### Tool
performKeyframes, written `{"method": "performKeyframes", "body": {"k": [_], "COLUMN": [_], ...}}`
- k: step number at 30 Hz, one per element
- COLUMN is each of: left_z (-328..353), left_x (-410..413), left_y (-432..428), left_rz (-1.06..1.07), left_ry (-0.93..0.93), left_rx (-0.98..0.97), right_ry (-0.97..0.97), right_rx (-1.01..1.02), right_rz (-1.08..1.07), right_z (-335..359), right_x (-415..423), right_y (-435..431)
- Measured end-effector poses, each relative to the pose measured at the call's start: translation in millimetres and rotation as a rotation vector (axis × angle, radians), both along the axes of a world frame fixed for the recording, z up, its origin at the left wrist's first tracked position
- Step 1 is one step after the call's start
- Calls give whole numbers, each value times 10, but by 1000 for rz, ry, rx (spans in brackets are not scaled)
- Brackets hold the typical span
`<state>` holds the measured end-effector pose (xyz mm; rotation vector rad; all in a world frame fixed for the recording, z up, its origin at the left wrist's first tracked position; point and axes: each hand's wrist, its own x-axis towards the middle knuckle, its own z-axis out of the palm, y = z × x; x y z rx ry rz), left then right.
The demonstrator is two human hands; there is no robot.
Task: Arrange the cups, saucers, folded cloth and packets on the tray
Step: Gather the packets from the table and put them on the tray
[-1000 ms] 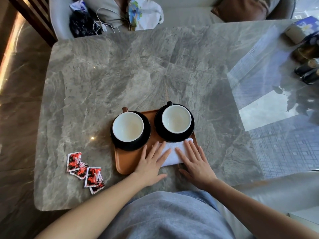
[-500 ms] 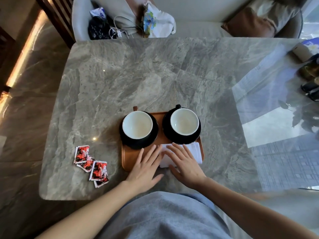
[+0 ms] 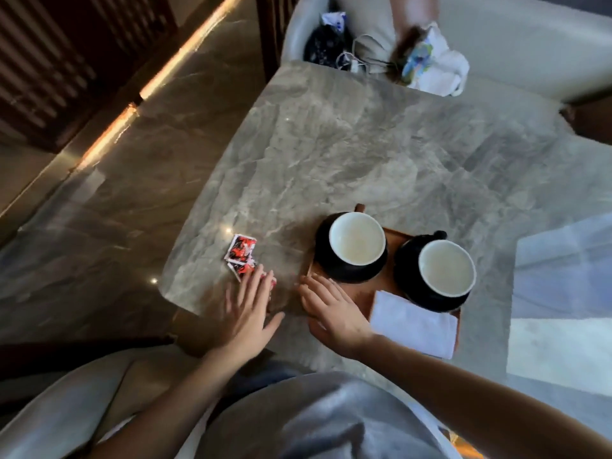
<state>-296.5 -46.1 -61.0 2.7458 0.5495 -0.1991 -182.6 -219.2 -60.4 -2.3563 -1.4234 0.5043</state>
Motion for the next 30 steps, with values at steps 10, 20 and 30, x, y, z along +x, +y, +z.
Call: {"method": "performKeyframes", "body": {"k": [10, 20, 30], "left_z": [-170, -173, -108], "left_x": [-248, -149, 92], "left_y": [110, 44, 80], "left_rz": [458, 523, 724], "left_ry": [-1, 5, -142], "left_rx": [-10, -93, -734], "right_ry": [189, 161, 391], "right_rx": [-86, -196, -108], "right_rz": [-207, -212, -289], "right_z": [-95, -103, 36], "right_x": [9, 84, 186], "right_y": [946, 1066, 956]}}
